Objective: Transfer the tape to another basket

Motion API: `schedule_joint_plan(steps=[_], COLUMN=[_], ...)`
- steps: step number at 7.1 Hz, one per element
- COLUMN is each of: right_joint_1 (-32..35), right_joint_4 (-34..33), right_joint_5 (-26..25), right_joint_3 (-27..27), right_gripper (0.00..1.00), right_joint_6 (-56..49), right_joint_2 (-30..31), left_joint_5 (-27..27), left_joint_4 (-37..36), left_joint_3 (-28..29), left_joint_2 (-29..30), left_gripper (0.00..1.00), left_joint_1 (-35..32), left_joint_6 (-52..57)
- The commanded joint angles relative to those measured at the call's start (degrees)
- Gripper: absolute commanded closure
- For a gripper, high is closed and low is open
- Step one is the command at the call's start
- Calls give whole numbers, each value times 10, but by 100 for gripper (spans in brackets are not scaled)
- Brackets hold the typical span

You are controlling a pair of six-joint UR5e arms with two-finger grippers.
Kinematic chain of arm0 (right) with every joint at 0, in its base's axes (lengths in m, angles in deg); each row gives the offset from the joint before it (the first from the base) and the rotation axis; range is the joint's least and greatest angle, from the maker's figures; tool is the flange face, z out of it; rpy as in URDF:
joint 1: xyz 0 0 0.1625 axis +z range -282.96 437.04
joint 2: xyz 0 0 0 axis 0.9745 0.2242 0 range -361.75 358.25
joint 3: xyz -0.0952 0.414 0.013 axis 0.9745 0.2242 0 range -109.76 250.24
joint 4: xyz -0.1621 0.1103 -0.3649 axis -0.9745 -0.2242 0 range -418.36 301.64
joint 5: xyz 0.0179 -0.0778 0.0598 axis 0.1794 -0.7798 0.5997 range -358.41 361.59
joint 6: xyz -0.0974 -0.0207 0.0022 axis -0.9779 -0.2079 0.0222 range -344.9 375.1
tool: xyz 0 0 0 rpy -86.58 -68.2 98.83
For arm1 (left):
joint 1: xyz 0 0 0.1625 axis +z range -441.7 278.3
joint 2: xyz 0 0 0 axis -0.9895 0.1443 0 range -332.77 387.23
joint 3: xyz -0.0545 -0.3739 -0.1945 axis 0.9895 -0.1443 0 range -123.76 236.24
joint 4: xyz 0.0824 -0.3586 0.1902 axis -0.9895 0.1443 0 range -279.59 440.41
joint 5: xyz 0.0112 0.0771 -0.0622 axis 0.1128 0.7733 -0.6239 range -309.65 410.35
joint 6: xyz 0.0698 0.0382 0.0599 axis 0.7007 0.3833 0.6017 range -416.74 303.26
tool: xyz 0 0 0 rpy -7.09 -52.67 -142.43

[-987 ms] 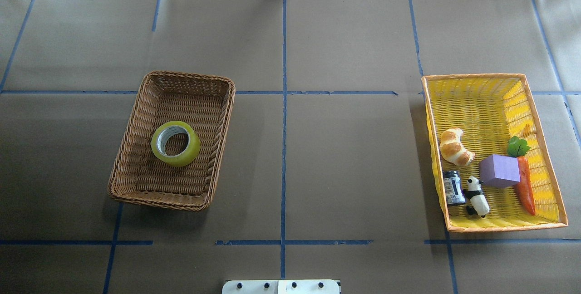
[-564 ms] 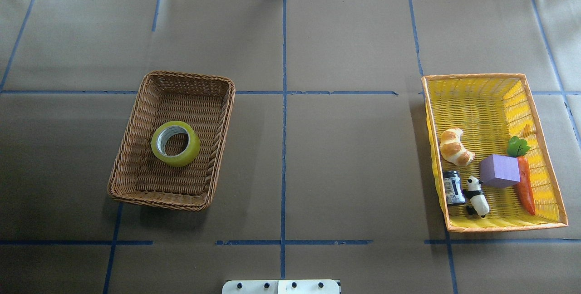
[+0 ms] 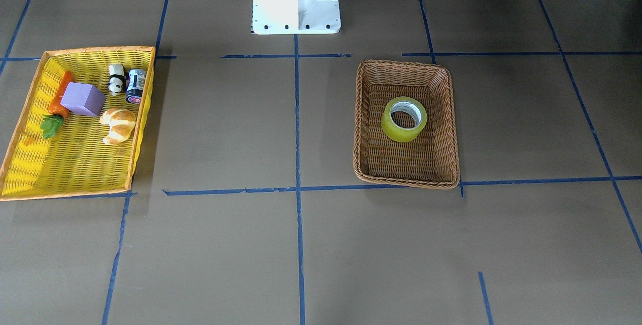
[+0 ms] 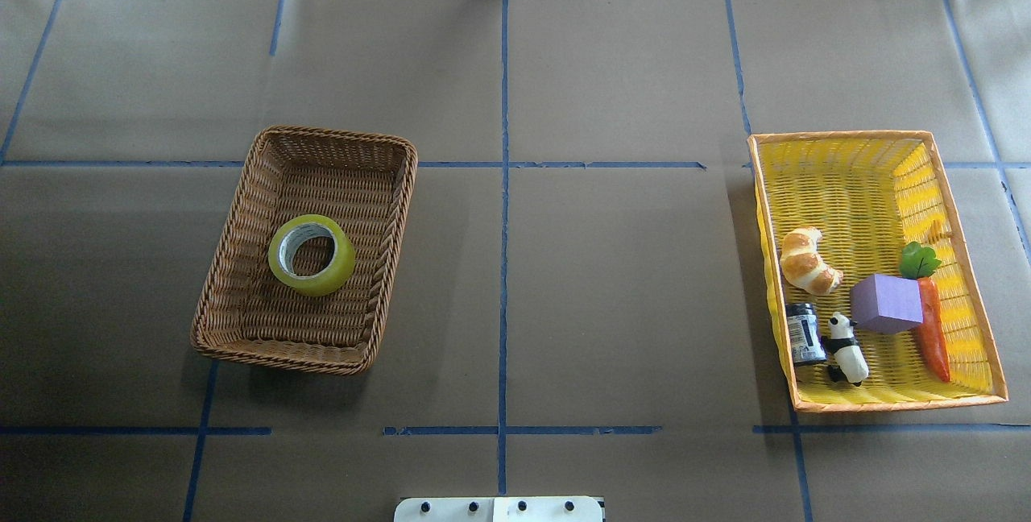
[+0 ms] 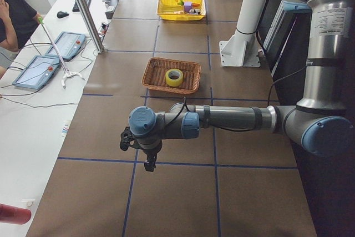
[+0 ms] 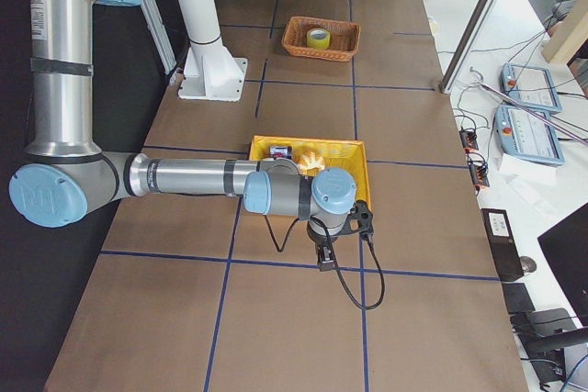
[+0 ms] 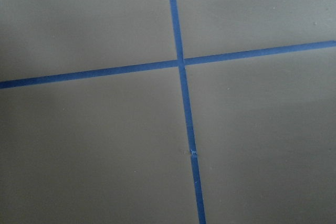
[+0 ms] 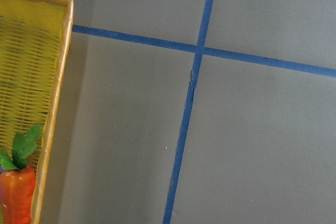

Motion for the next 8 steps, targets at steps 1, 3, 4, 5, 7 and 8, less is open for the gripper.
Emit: schedule_joint_plan(steps=[1, 3, 4, 5, 7, 8], right_joint_1=[0, 1, 1, 1, 2, 2], right_joint_4=[0, 0, 0, 0, 0, 0], right_joint_5=[0, 0, 0, 0, 0, 0], right_joint_3=[1, 4, 6, 6, 6, 6], right_gripper=[0, 0, 0, 0, 0, 0], right_joint_6=[0, 0, 0, 0, 0, 0], right_joint_2=[0, 1, 1, 1, 2, 3], left_joint_5=[3, 7, 18, 20, 20, 20], left_joint_4=[0, 0, 0, 0, 0, 0], left_joint_3=[7, 7, 5, 5, 5, 5], left_joint_2=[-4, -2, -2, -2, -1, 0], left_gripper=[0, 0, 0, 0, 0, 0], left_joint_1=[0, 2, 2, 2, 2, 2], left_joint_6=[-1, 0, -1, -1, -1, -1])
